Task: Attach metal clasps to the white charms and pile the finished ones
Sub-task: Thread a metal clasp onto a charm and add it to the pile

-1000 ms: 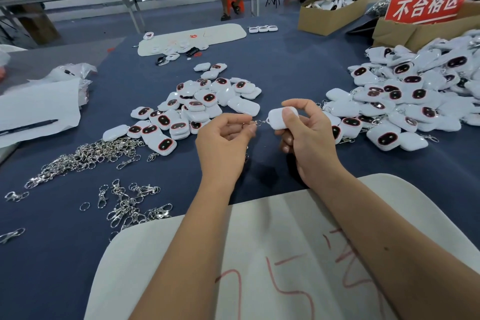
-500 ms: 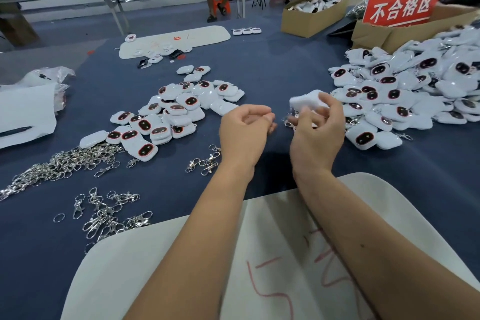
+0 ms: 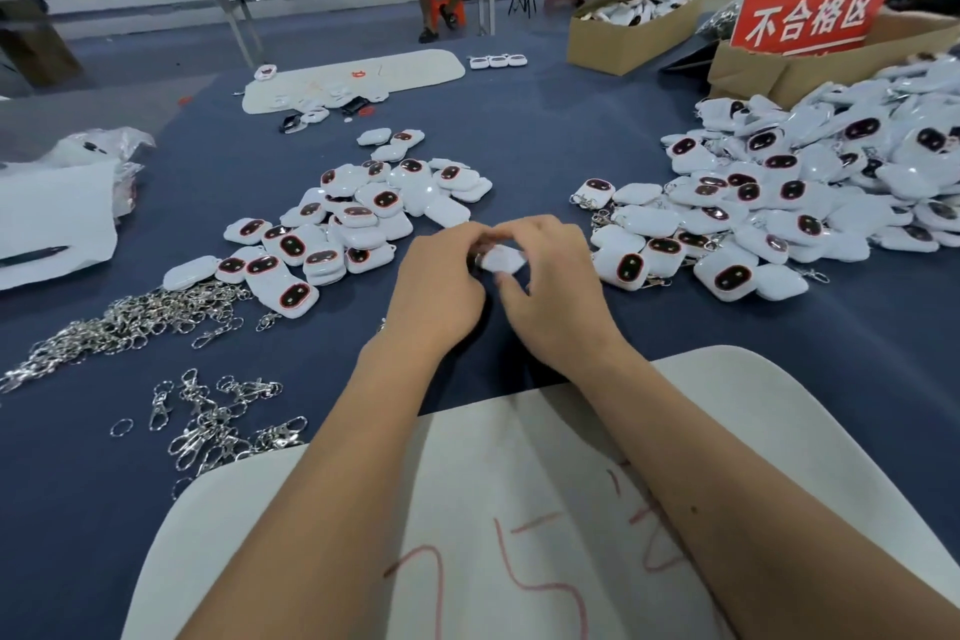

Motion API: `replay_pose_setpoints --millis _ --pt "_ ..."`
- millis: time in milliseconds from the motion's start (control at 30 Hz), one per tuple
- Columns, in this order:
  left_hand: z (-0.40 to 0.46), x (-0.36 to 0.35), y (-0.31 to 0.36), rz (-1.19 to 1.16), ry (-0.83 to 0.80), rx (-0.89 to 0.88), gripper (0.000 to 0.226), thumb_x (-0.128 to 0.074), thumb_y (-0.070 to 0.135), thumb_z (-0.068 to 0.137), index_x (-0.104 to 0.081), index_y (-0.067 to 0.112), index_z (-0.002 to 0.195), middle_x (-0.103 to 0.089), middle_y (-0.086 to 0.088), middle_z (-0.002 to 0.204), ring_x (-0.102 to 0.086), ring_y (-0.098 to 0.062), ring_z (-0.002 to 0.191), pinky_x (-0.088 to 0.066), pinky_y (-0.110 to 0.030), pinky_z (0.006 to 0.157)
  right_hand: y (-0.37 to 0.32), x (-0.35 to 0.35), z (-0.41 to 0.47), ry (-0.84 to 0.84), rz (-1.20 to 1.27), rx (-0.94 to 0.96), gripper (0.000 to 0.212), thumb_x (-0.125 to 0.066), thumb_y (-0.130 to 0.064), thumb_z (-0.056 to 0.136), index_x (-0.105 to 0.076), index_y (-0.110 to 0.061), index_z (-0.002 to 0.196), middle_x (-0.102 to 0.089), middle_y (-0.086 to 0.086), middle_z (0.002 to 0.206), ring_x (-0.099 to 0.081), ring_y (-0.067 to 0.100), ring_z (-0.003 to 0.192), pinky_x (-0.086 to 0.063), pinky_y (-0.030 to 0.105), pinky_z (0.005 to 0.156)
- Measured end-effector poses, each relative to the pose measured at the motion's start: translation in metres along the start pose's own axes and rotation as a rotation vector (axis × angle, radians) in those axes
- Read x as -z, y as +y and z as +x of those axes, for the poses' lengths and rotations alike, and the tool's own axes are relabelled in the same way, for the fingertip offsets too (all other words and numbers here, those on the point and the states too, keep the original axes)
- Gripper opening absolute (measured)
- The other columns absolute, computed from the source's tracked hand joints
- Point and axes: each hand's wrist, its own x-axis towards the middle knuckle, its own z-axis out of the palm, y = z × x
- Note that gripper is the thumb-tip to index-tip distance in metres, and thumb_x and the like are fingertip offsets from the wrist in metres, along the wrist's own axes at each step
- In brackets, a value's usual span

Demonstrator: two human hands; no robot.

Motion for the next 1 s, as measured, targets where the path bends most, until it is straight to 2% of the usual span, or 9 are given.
replay_pose_setpoints --millis 133,233,300,433,533,600,767,900,1000 --pt "-0.020 0.016 -0.012 -0.070 0.189 0.111 0.047 -0.050 -0.004 0.085 -0.071 0.023 0.118 -0.073 0.004 0.114 -0.064 -0.014 0.113 -0.048 -0.027 0.095 -0.001 -0.004 -0.002 -0.147 -0.071 0.101 0.053 -0.067 -0.014 0.095 -0.056 -0.024 0.145 -0.059 -0.003 0.142 -0.042 0.023 0.133 -0.034 0.029 0.111" --pt "-0.039 0.016 -0.019 0.264 0.206 0.219 0.029 -0.066 0.044 0.090 -0.067 0.032 0.116 -0.062 0.002 0.115 -0.052 -0.027 0.119 -0.041 -0.038 0.093 0.000 -0.007 0.000 -0.220 -0.114 0.113 0.051 -0.064 -0.014 0.098 -0.058 -0.026 0.146 -0.061 -0.004 0.141 -0.045 0.025 0.130 -0.040 0.040 0.109" --pt "-0.044 0.013 -0.021 0.266 0.150 0.267 0.031 -0.066 0.054 0.089 -0.064 0.032 0.111 -0.054 0.003 0.112 -0.047 -0.027 0.116 -0.037 -0.038 0.091 0.001 -0.008 0.000 -0.226 -0.102 0.123 0.044 -0.060 -0.010 0.099 -0.063 -0.024 0.141 -0.064 0.001 0.132 -0.048 0.027 0.121 -0.042 0.042 0.104" --pt "-0.041 0.013 -0.022 0.240 0.148 0.188 0.014 -0.065 0.040 0.096 -0.062 0.026 0.097 -0.063 0.002 0.102 -0.052 -0.026 0.106 -0.044 -0.043 0.089 -0.005 -0.009 -0.004 -0.167 -0.087 0.146 0.038 -0.053 -0.008 0.100 -0.067 -0.022 0.132 -0.054 0.003 0.108 -0.050 0.017 0.094 -0.044 0.031 0.081" --pt "-0.041 0.011 -0.022 0.211 0.151 0.139 0.012 -0.063 0.031 0.098 -0.059 0.024 0.090 -0.062 0.003 0.099 -0.053 -0.024 0.101 -0.044 -0.043 0.088 -0.011 -0.006 -0.006 -0.172 -0.027 0.174 0.030 -0.048 -0.003 0.090 -0.066 -0.022 0.104 -0.048 -0.004 0.099 -0.048 0.003 0.074 -0.033 0.023 0.062" --pt "-0.042 0.010 -0.024 0.095 0.185 0.084 0.013 -0.062 0.020 0.096 -0.056 0.023 0.085 -0.061 0.004 0.093 -0.054 -0.023 0.095 -0.045 -0.041 0.084 -0.013 -0.004 -0.006 -0.188 0.033 0.206 0.028 -0.048 -0.003 0.084 -0.066 -0.020 0.098 -0.054 -0.005 0.094 -0.049 0.006 0.073 -0.036 0.029 0.063" --pt "-0.042 0.009 -0.024 -0.238 0.228 0.003 0.017 -0.060 0.009 0.096 -0.060 0.022 0.084 -0.065 0.009 0.079 -0.061 -0.012 0.079 -0.048 -0.027 0.069 -0.009 -0.003 -0.004 -0.165 0.111 0.157 0.030 -0.072 -0.020 0.093 -0.067 -0.021 0.123 -0.064 -0.010 0.093 -0.057 0.012 0.081 -0.050 0.032 0.077" --pt "-0.040 0.008 -0.024 -0.331 0.268 -0.027 0.016 -0.059 0.014 0.100 -0.061 0.021 0.086 -0.067 0.012 0.078 -0.062 -0.007 0.076 -0.046 -0.015 0.067 -0.006 -0.004 0.000 -0.172 0.078 0.139 0.014 -0.075 -0.021 0.093 -0.076 -0.019 0.107 -0.062 -0.001 0.092 -0.055 0.015 0.081 -0.044 0.032 0.074" --pt "-0.039 0.007 -0.024 -0.445 0.282 -0.014 0.013 -0.061 0.017 0.100 -0.062 0.019 0.087 -0.070 0.003 0.075 -0.067 -0.013 0.072 -0.054 -0.026 0.069 -0.005 -0.001 -0.001 -0.122 0.145 0.154 0.008 -0.072 -0.020 0.096 -0.080 -0.020 0.096 -0.067 -0.001 0.083 -0.058 0.015 0.079 -0.045 0.032 0.074"
